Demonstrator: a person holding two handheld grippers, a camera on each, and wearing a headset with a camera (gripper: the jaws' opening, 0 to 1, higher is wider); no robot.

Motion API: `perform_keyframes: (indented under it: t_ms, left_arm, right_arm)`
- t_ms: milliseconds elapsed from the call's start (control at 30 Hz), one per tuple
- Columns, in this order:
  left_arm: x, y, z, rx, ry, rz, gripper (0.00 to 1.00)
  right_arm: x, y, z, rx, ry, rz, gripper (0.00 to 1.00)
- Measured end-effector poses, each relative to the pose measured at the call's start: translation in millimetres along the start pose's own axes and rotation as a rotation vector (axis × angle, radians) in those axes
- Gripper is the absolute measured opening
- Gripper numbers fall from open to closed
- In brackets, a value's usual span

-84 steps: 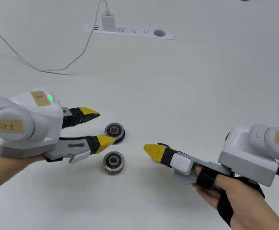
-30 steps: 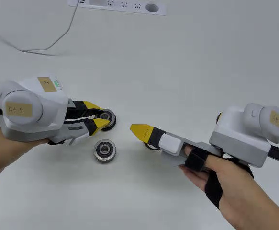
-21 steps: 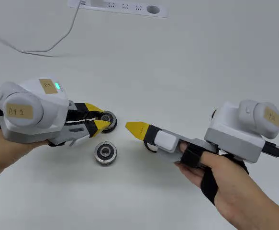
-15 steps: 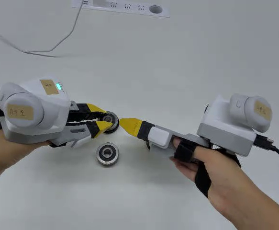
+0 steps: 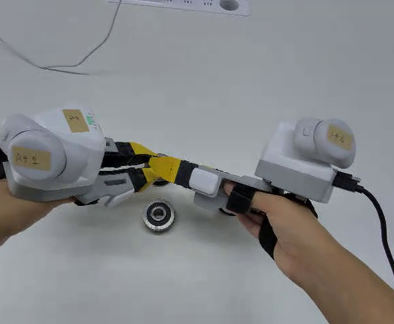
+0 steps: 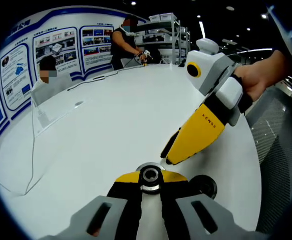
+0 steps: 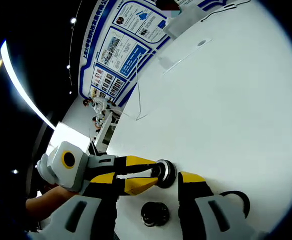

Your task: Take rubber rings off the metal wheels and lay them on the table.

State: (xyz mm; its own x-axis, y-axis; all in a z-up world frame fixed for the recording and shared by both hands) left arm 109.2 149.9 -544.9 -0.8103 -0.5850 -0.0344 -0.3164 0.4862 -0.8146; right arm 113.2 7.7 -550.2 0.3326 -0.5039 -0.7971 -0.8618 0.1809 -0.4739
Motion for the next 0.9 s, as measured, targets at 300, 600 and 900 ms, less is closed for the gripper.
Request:
perform_keyframes:
  t_ms: [300, 600, 900]
  left_arm:
    - [-0.7, 1.1, -0.2, 0.004, 0.005, 0.012, 0.13]
    - [-0.3, 1.0, -0.1, 0.005, 0.004, 0.014, 0.13]
    - [-0.4, 0.9, 0.4, -0.001, 0.002, 0.019, 0.13]
  right_arm:
    - [-0.2, 0.4, 7.8, -0.017, -0.011, 0.007, 0.51]
    - [-3.0, 2.6, 8.8, -0.03, -0.02, 0.014, 0.5]
    - [-5.0, 6.9, 8.5, -0.056, -0.036, 0.026, 0.49]
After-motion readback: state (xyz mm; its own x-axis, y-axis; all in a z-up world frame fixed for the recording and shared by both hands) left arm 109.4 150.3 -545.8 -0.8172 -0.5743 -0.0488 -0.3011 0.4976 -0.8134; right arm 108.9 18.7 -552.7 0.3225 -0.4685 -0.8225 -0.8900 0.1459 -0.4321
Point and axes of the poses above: the centre of the closed fingertips' face, and the gripper's own axes: z roughly forward along the fingers, x roughly to its right, y roughly out of its underside, the point moved 9 cm from there along -z, roughly backward along the fingers, and after that the axes turned 1 degree about -y, right-handed, at the moved point
